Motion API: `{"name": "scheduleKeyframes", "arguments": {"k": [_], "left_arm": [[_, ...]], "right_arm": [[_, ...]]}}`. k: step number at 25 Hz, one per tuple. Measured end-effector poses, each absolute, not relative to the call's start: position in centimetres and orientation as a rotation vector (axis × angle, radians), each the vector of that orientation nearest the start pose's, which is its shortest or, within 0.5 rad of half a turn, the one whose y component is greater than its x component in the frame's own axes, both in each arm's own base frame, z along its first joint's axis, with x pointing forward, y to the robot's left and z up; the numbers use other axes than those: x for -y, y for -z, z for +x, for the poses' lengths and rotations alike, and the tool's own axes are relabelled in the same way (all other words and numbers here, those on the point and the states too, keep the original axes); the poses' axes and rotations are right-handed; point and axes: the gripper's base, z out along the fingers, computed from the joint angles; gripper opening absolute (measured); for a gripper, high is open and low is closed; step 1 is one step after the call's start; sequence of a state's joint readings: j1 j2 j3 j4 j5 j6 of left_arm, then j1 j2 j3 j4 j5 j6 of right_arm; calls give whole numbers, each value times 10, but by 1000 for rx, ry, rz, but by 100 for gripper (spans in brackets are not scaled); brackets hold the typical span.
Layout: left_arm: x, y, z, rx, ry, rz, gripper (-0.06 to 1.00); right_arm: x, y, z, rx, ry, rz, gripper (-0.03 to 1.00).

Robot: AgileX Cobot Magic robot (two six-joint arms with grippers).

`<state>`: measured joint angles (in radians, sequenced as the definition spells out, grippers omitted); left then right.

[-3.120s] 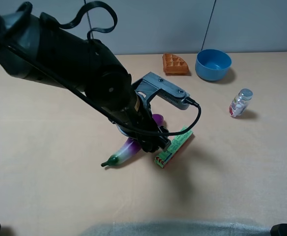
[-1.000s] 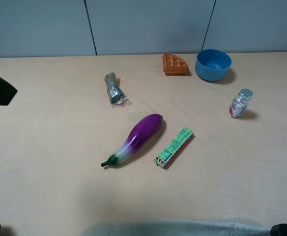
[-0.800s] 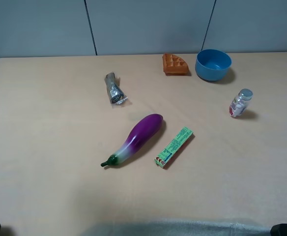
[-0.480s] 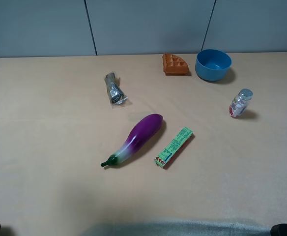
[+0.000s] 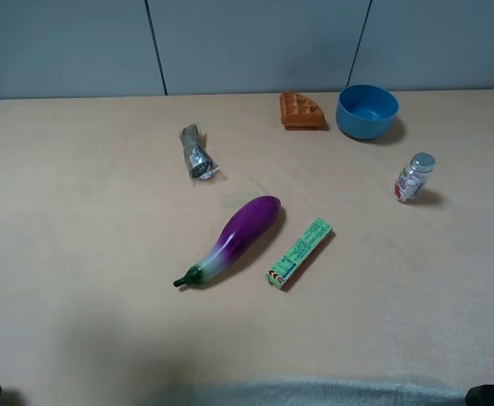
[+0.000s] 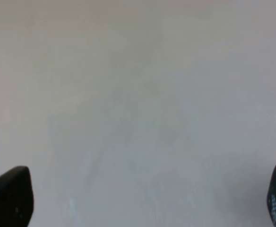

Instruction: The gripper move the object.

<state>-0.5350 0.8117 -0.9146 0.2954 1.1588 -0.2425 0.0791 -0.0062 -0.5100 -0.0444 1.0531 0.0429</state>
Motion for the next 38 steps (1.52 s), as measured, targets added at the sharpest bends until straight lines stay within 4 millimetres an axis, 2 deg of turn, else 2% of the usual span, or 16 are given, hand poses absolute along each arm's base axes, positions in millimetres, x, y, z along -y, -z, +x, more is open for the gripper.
{"name": "scheduleKeyframes", "arguments": {"k": [2,7,14,25,28,32,38], "left_arm": [[39,-348,118,-2447,-75,380,99],[18,-342,94,-2404,-77,272,99],[-3,-318,60,-2331,-70,109,99],[-12,-276,20,-2220,-34,-119,99],[-12,-276,11,-2147,-40,-122,99],[-11,-276,-2,-2060,-86,-41,99],[-9,-274,-4,-2051,-106,56,99]], "right_arm": [[4,-281,-6,-2020,-24,-34,69],[4,-281,-6,-2020,-24,-34,69],[4,-281,-6,-2018,-25,-34,69],[4,-281,-6,-2018,-25,-34,69],[4,-281,-6,-2018,-25,-34,69],[4,-281,-6,-2018,-25,-34,69],[4,-281,-6,-2019,-24,-34,69]]}}
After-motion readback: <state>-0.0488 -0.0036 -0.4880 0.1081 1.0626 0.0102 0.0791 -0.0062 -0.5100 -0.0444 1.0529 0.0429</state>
